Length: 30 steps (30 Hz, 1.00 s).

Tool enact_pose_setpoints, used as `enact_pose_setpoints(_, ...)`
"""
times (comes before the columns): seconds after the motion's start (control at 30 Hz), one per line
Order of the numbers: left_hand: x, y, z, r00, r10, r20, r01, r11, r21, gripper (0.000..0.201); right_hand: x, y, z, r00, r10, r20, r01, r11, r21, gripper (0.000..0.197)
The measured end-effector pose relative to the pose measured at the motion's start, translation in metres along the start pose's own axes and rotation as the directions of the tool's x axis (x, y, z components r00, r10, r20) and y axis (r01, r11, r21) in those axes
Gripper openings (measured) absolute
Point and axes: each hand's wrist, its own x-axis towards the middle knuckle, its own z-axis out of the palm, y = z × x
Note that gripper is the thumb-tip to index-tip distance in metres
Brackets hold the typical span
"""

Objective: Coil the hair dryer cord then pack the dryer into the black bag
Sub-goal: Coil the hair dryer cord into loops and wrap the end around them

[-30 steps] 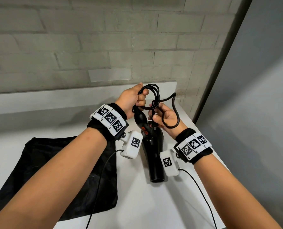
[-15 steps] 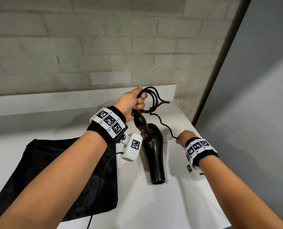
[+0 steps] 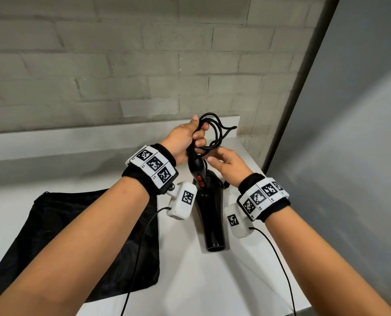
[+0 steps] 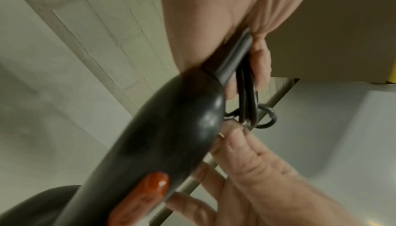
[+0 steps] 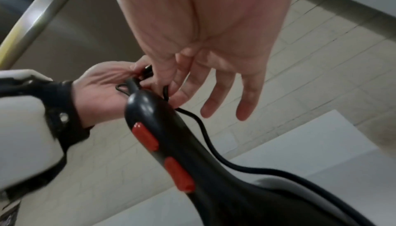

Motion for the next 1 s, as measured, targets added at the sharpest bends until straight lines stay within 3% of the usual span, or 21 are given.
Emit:
enact_pose_setpoints(0.1, -0.001, 0.000, 0.002, 1.000, 0.009, 0.021, -0.009, 1.000, -0.006, 0.040, 0.000, 0.006, 0.001, 1.000, -0.007, 0.030, 0.008, 1.000, -0.029, 0.024)
enact_pose_setpoints(0.23, -0.002, 0.000, 0.005, 0.998, 0.006, 0.059, -0.005, 1.000, -0.018, 0.038, 0.003, 0.011, 0.000, 0.999, -0.030, -0.025, 0.031, 0.999, 0.043, 0.017)
enact_pose_setpoints(0.37, -0.002, 0.004, 0.007, 0.999, 0.020, 0.038, -0.019, 0.999, -0.031, 0.036, 0.003, 0.014, -0.003, 0.997, -0.048, -0.055, 0.054, 0.992, 0.113, 0.026)
enact_pose_setpoints(0.5, -0.003, 0.005, 0.002, 1.000, 0.004, -0.001, -0.004, 0.995, -0.100, 0.037, 0.000, 0.023, -0.010, 1.000, 0.004, -0.007, -0.005, 0.986, -0.167, 0.011)
enact_pose_setpoints(0.63, -0.007, 0.005, -0.002, 0.999, -0.028, 0.035, 0.032, 0.993, -0.116, 0.039, 0.006, 0.047, -0.016, 0.994, 0.108, -0.018, -0.107, 0.926, -0.363, 0.018)
enact_pose_setpoints(0.77, -0.012, 0.006, -0.003, 0.998, -0.042, 0.055, 0.045, 0.998, -0.043, 0.041, 0.017, 0.054, -0.008, 0.956, 0.289, -0.055, -0.294, 0.931, -0.215, 0.028)
enact_pose_setpoints(0.83, -0.013, 0.006, -0.004, 0.998, -0.036, 0.043, 0.038, 0.998, -0.043, 0.041, 0.020, 0.047, -0.004, 0.945, 0.325, -0.041, -0.328, 0.930, -0.165, 0.024)
enact_pose_setpoints(0.93, -0.014, 0.006, -0.004, 0.999, -0.025, 0.042, 0.026, 0.999, -0.043, 0.041, 0.019, 0.027, -0.002, 0.958, 0.286, 0.004, -0.284, 0.953, -0.110, 0.022)
enact_pose_setpoints(1.0, -0.015, 0.006, -0.006, 0.999, -0.007, 0.046, 0.008, 1.000, -0.023, 0.042, 0.017, 0.008, -0.006, 0.979, 0.181, -0.094, -0.178, 0.983, 0.033, 0.031)
